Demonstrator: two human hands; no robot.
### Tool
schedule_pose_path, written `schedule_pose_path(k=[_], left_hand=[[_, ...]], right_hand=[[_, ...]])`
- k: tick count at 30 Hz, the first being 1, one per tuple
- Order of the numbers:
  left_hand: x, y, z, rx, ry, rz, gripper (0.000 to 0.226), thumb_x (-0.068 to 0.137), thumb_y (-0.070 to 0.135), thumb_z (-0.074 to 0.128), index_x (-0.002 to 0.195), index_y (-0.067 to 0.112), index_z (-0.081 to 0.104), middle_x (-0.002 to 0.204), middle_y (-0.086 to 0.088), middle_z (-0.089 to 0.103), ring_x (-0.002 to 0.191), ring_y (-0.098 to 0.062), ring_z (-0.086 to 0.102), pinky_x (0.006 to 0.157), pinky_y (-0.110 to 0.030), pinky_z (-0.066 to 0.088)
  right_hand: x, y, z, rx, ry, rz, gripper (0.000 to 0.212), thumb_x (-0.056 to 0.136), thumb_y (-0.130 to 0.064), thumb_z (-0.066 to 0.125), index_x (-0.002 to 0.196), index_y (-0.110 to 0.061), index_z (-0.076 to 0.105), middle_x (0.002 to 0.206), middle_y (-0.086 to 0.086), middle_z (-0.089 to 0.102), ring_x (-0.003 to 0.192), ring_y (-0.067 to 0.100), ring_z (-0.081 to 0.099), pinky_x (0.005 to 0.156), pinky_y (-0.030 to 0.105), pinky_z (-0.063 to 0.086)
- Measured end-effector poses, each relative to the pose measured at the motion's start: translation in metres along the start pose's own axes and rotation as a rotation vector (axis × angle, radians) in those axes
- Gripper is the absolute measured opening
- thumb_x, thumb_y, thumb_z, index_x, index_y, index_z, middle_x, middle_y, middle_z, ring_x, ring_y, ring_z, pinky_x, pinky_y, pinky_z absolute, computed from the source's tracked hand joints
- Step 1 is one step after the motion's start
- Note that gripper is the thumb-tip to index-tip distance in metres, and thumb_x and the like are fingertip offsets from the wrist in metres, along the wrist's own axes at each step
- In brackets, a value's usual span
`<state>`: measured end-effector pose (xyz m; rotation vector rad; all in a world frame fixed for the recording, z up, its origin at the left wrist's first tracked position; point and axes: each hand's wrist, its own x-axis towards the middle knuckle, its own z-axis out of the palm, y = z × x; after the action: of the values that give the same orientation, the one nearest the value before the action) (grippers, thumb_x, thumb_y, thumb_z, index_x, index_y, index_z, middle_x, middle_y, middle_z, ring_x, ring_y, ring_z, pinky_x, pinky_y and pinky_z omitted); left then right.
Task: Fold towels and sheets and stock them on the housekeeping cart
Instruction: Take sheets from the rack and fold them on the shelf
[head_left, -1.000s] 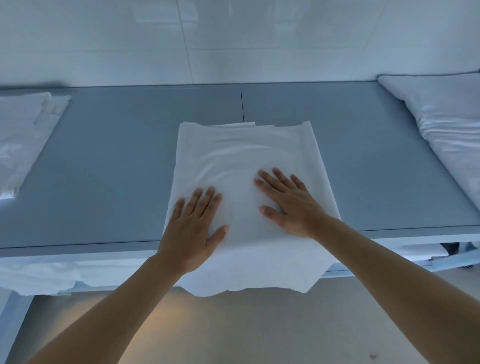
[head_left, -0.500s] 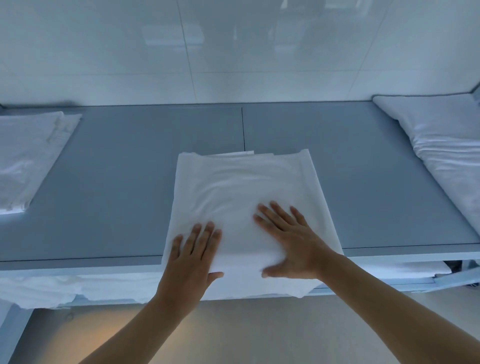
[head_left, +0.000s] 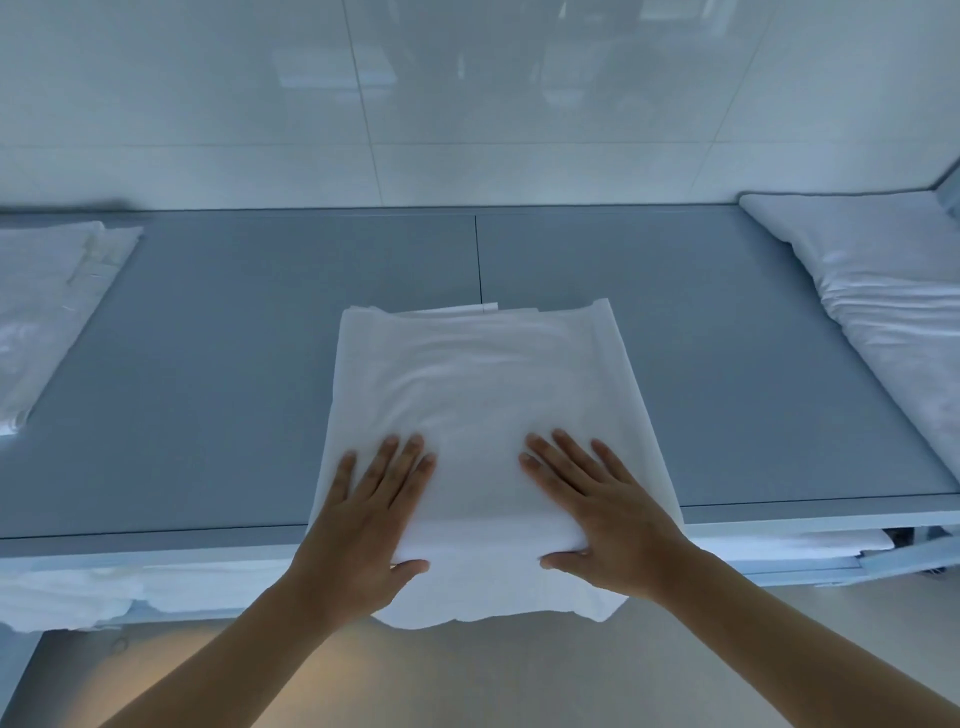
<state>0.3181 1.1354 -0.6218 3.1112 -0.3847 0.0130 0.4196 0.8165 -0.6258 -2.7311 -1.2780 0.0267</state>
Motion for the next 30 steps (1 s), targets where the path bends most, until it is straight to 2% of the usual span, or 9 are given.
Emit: schedule_pose_path(k=[7, 12, 14, 18, 20, 22, 24, 26, 30], left_hand=[[-0.003, 0.008, -0.008, 0.078, 0.051, 0.013, 0.120, 0.062, 0.062, 0.089, 0.156, 0.007, 0.040, 0.167, -0.015, 0.028, 0.151, -0.038, 0.032, 0.109, -0.066, 0.041], [-0.014, 0.016, -0.012, 0.183, 0.023, 0.035, 0.116, 0.041, 0.036, 0.103, 0.143, 0.004, 0.058, 0.153, -0.019, 0.050, 0.135, -0.041, 0.054, 0.095, -0.063, 0.053], [-0.019, 0.016, -0.017, 0.190, 0.038, 0.044, 0.107, 0.037, 0.024, 0.102, 0.135, 0.005, 0.066, 0.145, -0.017, 0.058, 0.127, -0.037, 0.062, 0.089, -0.058, 0.058], [-0.018, 0.008, -0.051, 0.140, 0.017, 0.056, 0.098, 0.023, 0.020, 0.105, 0.117, 0.011, 0.078, 0.125, -0.010, 0.073, 0.103, -0.028, 0.076, 0.072, -0.041, 0.064], [-0.007, 0.001, -0.080, 0.078, 0.058, 0.024, 0.091, 0.024, 0.014, 0.103, 0.112, 0.012, 0.079, 0.118, -0.007, 0.076, 0.094, -0.025, 0.078, 0.065, -0.035, 0.063], [0.013, -0.011, -0.117, 0.031, 0.089, -0.020, 0.084, 0.031, 0.009, 0.101, 0.112, 0.011, 0.078, 0.112, -0.005, 0.078, 0.089, -0.024, 0.078, 0.060, -0.034, 0.062], [0.040, -0.025, -0.159, -0.007, 0.127, -0.093, 0.075, 0.050, 0.008, 0.097, 0.122, 0.013, 0.074, 0.116, -0.004, 0.076, 0.096, -0.025, 0.076, 0.068, -0.036, 0.063], [0.067, -0.038, -0.205, -0.017, 0.213, -0.168, 0.065, 0.073, 0.011, 0.085, 0.135, 0.017, 0.066, 0.130, -0.003, 0.071, 0.113, -0.028, 0.071, 0.086, -0.041, 0.059], [0.097, -0.055, -0.288, 0.076, 0.495, -0.173, 0.065, 0.073, 0.003, 0.078, 0.136, 0.015, 0.064, 0.131, -0.009, 0.069, 0.116, -0.033, 0.067, 0.095, -0.045, 0.054]], right_hand=[[-0.006, -0.009, -0.004, -0.093, 0.041, -0.033, 0.104, 0.090, -0.068, 0.060, 0.165, -0.019, 0.009, 0.173, 0.000, 0.001, 0.159, 0.026, 0.007, 0.121, 0.056, 0.031], [-0.012, -0.023, -0.009, -0.187, 0.054, -0.066, 0.112, 0.067, -0.049, 0.091, 0.158, -0.012, 0.038, 0.167, 0.008, 0.029, 0.150, 0.033, 0.036, 0.109, 0.055, 0.047], [-0.015, -0.029, -0.017, -0.197, 0.039, -0.060, 0.111, 0.052, -0.042, 0.099, 0.149, -0.012, 0.053, 0.160, 0.007, 0.044, 0.141, 0.030, 0.050, 0.101, 0.049, 0.054], [-0.010, -0.035, -0.042, -0.163, 0.063, -0.037, 0.100, 0.032, -0.030, 0.105, 0.126, -0.013, 0.073, 0.133, 0.005, 0.070, 0.109, 0.022, 0.073, 0.072, 0.031, 0.063], [0.004, -0.034, -0.069, -0.131, 0.083, 0.022, 0.092, 0.034, -0.023, 0.103, 0.121, -0.013, 0.074, 0.122, 0.003, 0.074, 0.092, 0.022, 0.077, 0.055, 0.032, 0.061], [0.030, -0.029, -0.106, -0.134, 0.075, 0.096, 0.079, 0.051, -0.022, 0.098, 0.124, -0.016, 0.069, 0.117, -0.001, 0.073, 0.082, 0.025, 0.075, 0.049, 0.036, 0.058], [0.063, -0.022, -0.150, -0.201, 0.114, 0.165, 0.064, 0.075, -0.029, 0.086, 0.134, -0.023, 0.060, 0.123, -0.004, 0.069, 0.089, 0.027, 0.074, 0.060, 0.038, 0.058], [0.094, -0.015, -0.195, -0.274, 0.209, 0.189, 0.057, 0.087, -0.033, 0.076, 0.139, -0.027, 0.053, 0.127, -0.004, 0.067, 0.098, 0.028, 0.072, 0.070, 0.038, 0.056], [0.129, -0.008, -0.283, -0.296, 0.547, 0.151, 0.065, 0.071, -0.012, 0.083, 0.133, -0.017, 0.062, 0.121, 0.003, 0.071, 0.095, 0.032, 0.071, 0.070, 0.039, 0.058]])
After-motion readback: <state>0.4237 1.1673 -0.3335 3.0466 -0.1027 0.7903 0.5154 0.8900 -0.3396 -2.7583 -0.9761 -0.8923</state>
